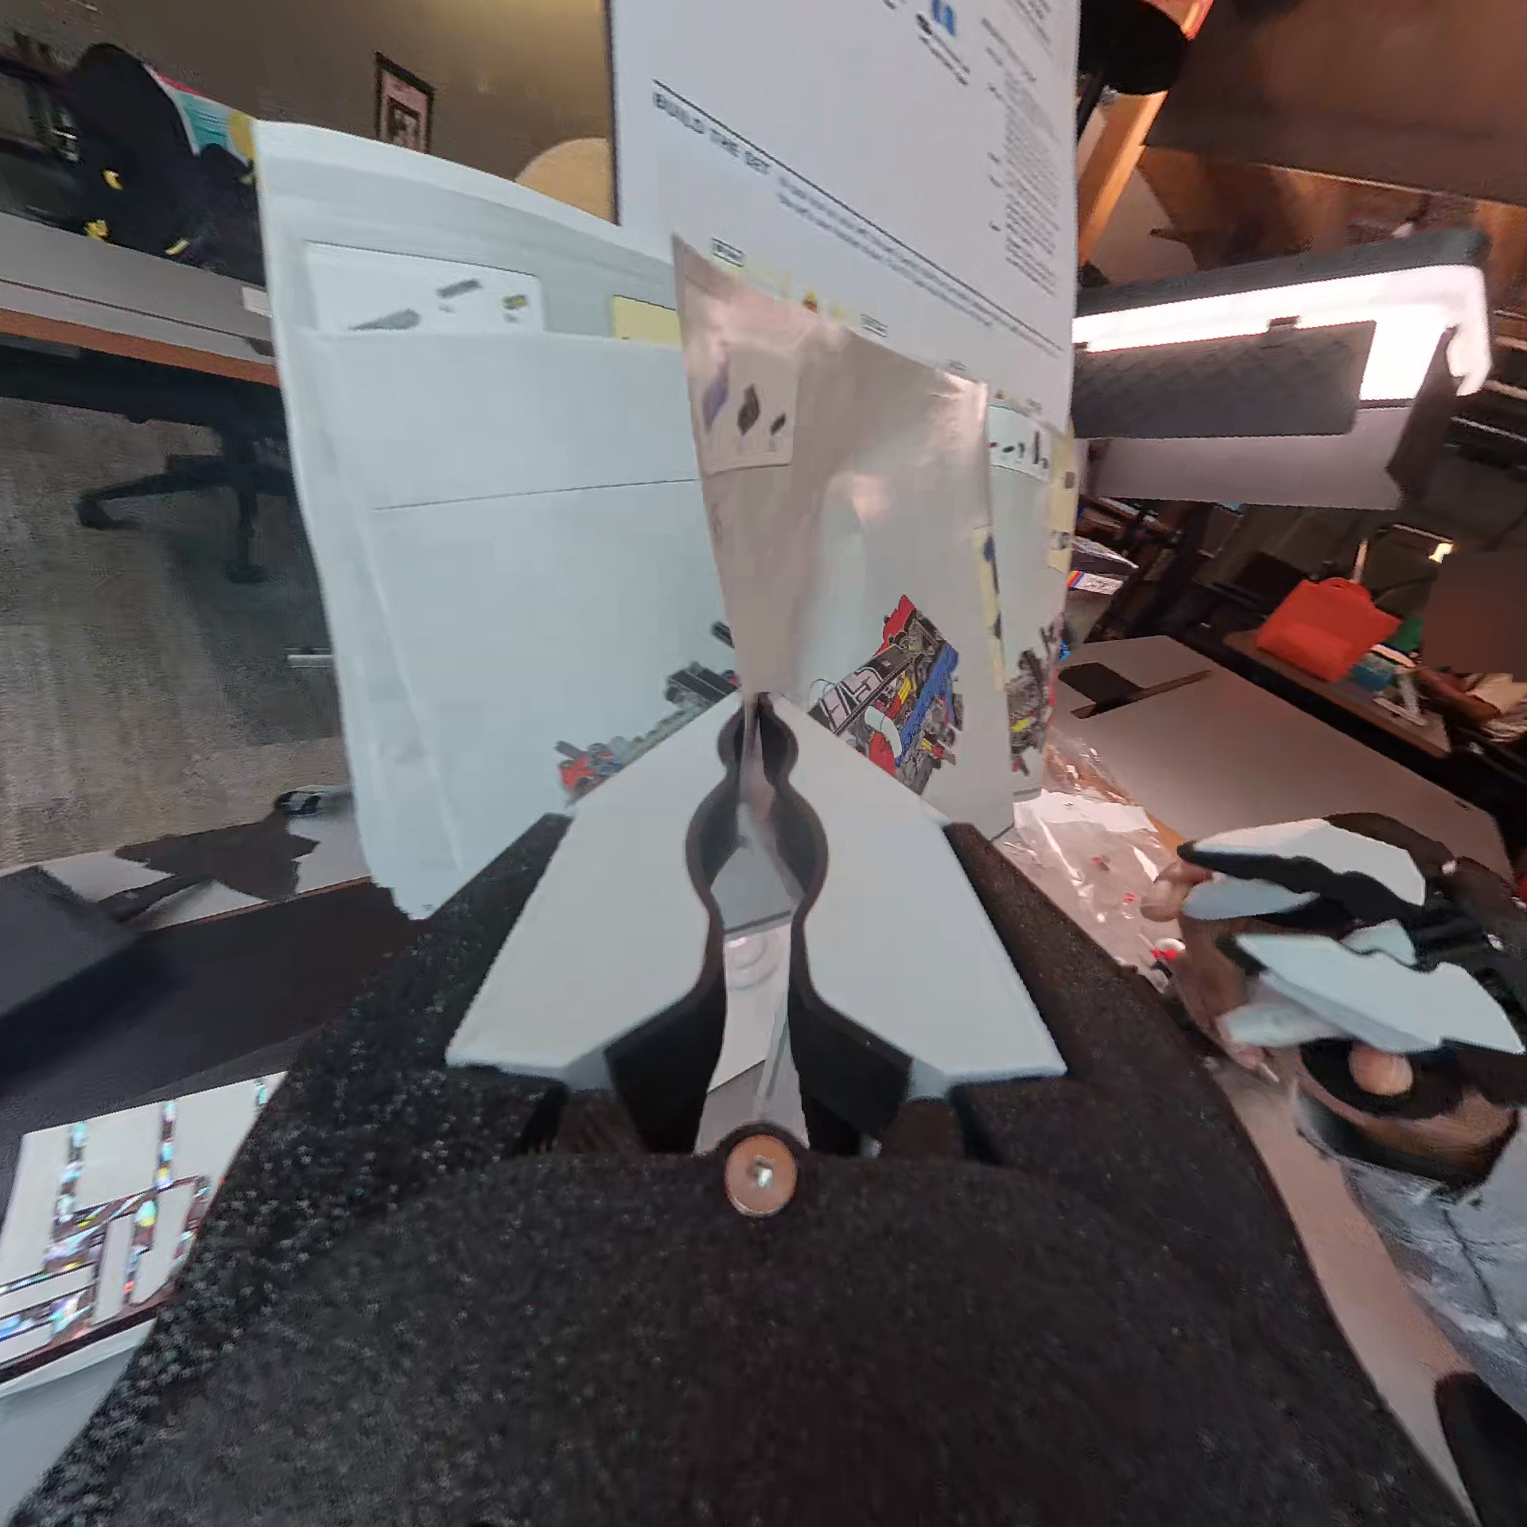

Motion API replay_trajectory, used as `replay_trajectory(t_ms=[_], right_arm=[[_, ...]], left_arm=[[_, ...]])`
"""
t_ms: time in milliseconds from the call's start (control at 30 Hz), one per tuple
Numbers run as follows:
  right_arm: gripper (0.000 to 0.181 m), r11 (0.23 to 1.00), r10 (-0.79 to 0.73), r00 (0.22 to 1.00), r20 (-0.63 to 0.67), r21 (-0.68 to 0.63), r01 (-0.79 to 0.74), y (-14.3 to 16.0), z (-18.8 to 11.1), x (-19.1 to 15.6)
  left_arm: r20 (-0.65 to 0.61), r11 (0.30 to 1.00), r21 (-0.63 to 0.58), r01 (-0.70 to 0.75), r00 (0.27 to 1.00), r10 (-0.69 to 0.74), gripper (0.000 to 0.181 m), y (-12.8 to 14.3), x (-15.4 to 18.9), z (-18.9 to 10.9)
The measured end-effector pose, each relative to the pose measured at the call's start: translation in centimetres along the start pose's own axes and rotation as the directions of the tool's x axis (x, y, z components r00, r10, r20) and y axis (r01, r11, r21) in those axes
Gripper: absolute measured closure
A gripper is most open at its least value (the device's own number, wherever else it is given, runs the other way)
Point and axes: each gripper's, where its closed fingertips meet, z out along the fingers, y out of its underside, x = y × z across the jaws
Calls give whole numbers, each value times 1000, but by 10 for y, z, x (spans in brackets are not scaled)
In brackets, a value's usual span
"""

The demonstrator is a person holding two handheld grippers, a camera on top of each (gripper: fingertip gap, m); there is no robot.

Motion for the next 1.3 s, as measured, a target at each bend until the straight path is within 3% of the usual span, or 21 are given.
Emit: replay_trajectory(t_ms=[100, 200, 300, 367, 433, 500, 633, 733, 800, 933, 1067, 1200, 1300], right_arm=[[159, 986, -3, 980, -201, -166, -31, 41, 0, 59], [159, 969, -52, 968, -246, -247, -11, 65, 14, 70], [158, 964, -112, 948, -298, -263, 31, 71, 31, 68], [155, 956, -163, 930, -329, -285, 66, 74, 40, 67], [154, 953, -169, 924, -344, -295, 64, 80, 48, 65], [155, 957, -129, 933, -337, -289, 27, 85, 55, 62], [152, 959, -40, 953, -299, -278, -47, 86, 59, 58], [152, 971, -8, 965, -263, -234, -55, 79, 43, 54], [153, 977, -20, 962, -273, -207, -39, 78, 22, 57], [157, 980, -33, 930, -367, -196, -43, 89, -27, 81], [153, 957, 120, 862, -493, -175, -233, 111, -63, 114], [147, 953, 197, 849, -491, -107, -283, 103, -69, 117], [149, 982, 42, 889, -456, -144, -120, 80, -52, 107]], left_arm=[[83, 1000, -12, -23, 996, 24, 181, -9, -26, 2], [184, 999, 35, -24, 983, 17, 163, -26, -45, -3], [233, 978, 185, -100, 971, 55, 153, -51, -28, -20], [253, 955, 199, -219, 953, 166, 152, -51, -3, -23], [203, 939, 168, -300, 943, 264, 158, -37, 29, -14], [106, 945, 47, -325, 942, 319, 162, -1, 51, 10], [41, 929, -103, -355, 932, 361, 166, 58, 53, 61], [86, 872, -211, -441, 881, 466, 168, 84, 32, 87], [104, 841, -187, -507, 842, 530, 181, 81, 26, 90], [87, 834, -171, -525, 835, 544, 181, 81, 22, 91], [93, 815, -175, -552, 815, 572, 181, 81, 21, 92], [93, 829, -158, -537, 827, 554, 181, 81, 21, 91], [95, 830, -152, -537, 827, 553, 181, 81, 21, 91]])
